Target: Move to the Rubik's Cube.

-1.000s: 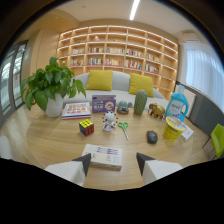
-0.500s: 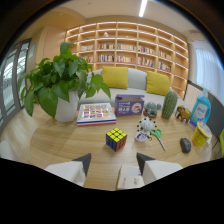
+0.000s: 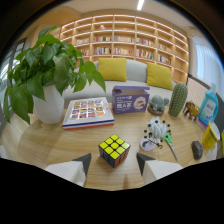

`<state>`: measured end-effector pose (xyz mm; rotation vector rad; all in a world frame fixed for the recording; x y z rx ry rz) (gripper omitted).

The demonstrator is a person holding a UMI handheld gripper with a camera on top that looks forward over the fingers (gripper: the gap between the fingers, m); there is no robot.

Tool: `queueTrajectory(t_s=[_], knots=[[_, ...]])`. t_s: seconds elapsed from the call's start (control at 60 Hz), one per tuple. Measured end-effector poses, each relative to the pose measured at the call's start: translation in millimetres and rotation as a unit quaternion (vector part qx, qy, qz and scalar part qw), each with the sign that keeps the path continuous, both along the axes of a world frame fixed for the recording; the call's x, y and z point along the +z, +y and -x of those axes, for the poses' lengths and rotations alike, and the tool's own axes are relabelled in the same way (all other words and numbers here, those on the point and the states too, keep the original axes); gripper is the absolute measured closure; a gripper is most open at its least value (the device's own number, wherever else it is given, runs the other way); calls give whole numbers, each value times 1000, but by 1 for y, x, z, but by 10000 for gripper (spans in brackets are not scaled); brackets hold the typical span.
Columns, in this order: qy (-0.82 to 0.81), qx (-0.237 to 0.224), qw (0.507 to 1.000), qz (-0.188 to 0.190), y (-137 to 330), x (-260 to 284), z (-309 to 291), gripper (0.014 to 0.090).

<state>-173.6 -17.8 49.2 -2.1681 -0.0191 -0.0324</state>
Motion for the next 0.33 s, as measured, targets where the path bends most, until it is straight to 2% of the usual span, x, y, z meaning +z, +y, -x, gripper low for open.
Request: queueTrajectory(t_s=[0.333], knots=[[1, 7, 1000, 8, 2, -6, 3, 184]])
